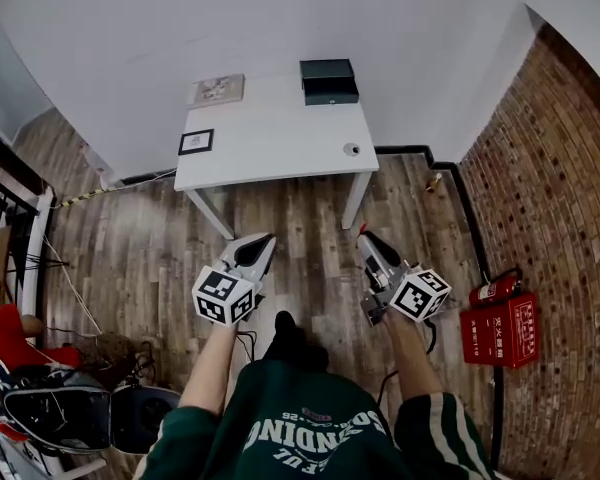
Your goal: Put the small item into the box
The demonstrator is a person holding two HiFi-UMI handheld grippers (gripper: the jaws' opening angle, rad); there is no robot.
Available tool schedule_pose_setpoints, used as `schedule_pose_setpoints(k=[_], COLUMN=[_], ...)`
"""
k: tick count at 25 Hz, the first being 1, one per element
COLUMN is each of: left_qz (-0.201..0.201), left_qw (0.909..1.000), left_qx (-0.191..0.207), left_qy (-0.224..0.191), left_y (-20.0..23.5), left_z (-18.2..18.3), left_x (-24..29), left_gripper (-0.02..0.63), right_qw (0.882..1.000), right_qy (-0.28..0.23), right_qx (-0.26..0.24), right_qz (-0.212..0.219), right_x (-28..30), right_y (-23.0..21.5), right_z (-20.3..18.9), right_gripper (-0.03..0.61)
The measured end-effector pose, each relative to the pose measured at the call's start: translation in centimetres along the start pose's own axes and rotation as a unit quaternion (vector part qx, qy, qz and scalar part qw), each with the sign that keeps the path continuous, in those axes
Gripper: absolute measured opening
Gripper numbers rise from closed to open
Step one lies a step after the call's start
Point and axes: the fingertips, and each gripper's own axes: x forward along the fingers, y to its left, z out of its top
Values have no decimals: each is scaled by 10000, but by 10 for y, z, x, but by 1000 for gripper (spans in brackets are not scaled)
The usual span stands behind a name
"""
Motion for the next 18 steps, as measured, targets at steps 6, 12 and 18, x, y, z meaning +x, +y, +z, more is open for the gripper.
schedule_pose_setpoints(k=[6, 12, 18], left_qz=[-79, -245, -416], left_qw=[9999, 9995, 9988], left_qx=[-100, -191, -243], left_qy=[-33, -16, -16], left_y=[16, 50, 110], left_z=[5, 10, 32], left_x=[37, 92, 152], left_gripper=[54, 54, 54], right_qw=[9999, 9997, 9993], right_qy=[30, 61, -1], right_qx=[34, 63, 69], right_qz=[-95, -214, -356], right_x=[19, 61, 126], right_y=[-23, -59, -98], right_z=[12, 26, 54], right_gripper=[57, 58, 58])
